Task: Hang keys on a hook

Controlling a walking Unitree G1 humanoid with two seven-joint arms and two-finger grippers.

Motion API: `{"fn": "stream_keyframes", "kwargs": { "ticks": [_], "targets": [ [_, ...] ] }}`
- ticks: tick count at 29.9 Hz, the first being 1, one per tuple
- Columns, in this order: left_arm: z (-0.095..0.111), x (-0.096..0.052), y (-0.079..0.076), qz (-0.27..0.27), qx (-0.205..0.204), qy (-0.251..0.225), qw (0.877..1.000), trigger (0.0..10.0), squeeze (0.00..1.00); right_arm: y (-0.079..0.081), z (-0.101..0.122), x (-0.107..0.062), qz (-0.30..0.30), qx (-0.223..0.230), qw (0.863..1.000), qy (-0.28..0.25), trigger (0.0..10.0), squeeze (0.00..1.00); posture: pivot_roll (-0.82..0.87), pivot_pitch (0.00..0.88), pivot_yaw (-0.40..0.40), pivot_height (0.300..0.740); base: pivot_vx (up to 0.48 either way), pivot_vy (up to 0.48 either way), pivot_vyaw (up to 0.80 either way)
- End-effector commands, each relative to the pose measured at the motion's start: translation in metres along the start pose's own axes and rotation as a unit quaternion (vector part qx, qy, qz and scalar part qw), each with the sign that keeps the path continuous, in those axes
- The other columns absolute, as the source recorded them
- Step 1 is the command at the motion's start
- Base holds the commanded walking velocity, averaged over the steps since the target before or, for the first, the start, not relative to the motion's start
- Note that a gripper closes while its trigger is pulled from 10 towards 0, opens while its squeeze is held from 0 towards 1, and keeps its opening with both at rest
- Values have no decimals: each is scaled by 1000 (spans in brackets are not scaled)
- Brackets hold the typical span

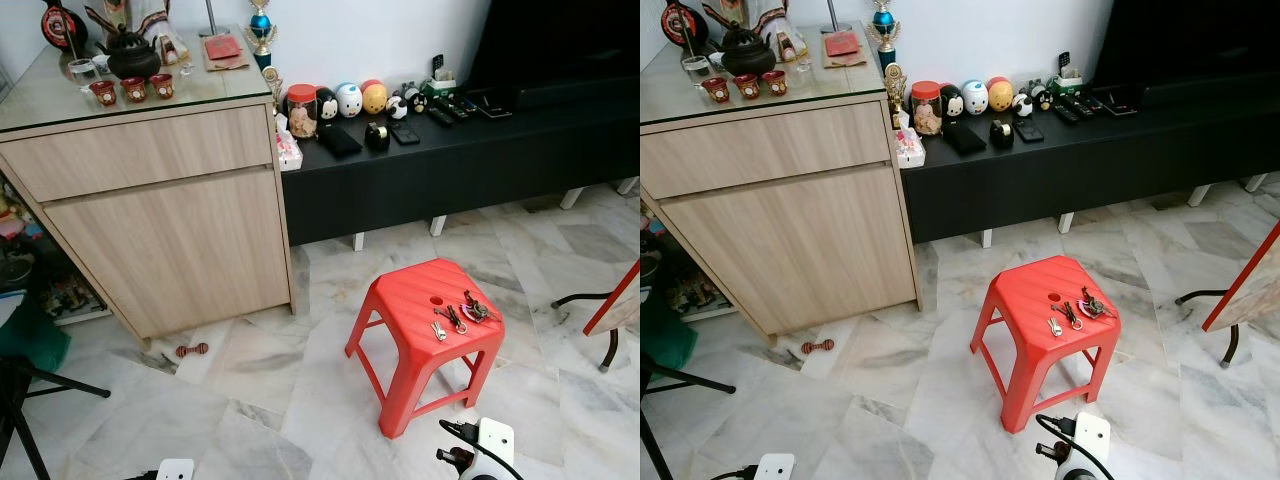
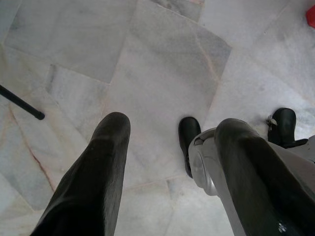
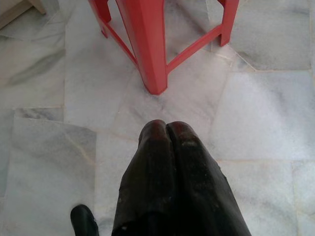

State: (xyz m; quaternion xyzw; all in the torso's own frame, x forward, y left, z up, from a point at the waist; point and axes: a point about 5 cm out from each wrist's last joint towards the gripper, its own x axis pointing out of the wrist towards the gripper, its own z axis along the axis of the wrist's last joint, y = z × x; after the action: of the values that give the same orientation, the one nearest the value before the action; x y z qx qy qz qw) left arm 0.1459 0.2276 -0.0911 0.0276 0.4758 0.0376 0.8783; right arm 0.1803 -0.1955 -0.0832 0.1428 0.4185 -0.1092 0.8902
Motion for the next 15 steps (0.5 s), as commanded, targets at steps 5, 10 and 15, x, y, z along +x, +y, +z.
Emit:
{"fn": "stream_keyframes", "kwargs": {
  "ticks": [5,10,15],
  "targets": [
    [-5,-1,2,4,-3,14,1000,10000,0,0,1,0,-1,6,1000,1,10000,0,7,0,-5,740,49,0,-471],
    [-5,-1,2,4,-3,13,1000,10000,0,0,1,0,-2,4,1000,-3,10000,0,8,0,-6,740,265,0,-156],
    [-5,-1,2,4,-5,13,1000,10000,0,0,2,0,-1,8,1000,-7,10000,0,7,0,-5,740,302,0,0]
  ]
}}
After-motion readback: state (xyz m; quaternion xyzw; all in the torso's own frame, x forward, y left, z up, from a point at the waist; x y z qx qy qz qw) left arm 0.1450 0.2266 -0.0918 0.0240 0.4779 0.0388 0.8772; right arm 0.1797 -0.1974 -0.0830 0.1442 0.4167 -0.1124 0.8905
